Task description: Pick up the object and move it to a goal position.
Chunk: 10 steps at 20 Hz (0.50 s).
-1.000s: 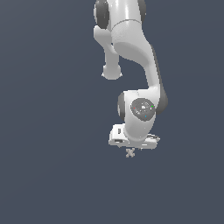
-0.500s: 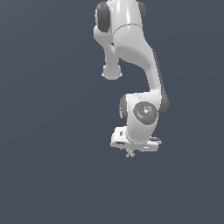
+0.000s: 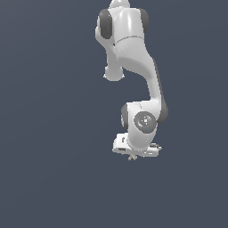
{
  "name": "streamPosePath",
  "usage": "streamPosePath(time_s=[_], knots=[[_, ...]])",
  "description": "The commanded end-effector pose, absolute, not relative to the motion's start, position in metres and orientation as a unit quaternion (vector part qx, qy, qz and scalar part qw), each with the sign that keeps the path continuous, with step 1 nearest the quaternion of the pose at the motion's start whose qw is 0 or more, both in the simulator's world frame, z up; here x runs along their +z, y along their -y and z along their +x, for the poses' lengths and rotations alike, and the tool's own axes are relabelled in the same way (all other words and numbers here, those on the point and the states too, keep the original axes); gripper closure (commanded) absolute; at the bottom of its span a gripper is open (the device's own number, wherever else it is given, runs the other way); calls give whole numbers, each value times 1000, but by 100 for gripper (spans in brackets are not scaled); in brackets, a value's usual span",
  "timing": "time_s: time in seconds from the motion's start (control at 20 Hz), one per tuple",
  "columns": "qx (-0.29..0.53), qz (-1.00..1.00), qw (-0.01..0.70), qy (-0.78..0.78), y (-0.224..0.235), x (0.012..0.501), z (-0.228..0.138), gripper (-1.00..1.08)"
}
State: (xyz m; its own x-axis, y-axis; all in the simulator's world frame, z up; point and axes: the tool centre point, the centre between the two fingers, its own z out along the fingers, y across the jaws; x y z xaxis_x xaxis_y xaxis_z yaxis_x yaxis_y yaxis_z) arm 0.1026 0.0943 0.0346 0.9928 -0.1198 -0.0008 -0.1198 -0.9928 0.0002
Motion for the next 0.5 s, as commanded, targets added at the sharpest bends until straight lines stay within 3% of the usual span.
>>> streamPosePath(time_s=[0.0,0.3,0.35,0.45], knots=[[0,998,0,60,-94,25,103,-92],[0,998,0,60,-94,21,104,-92],[0,998,0,60,-94,21,104,108],[0,998,0,60,-94,21,104,108]])
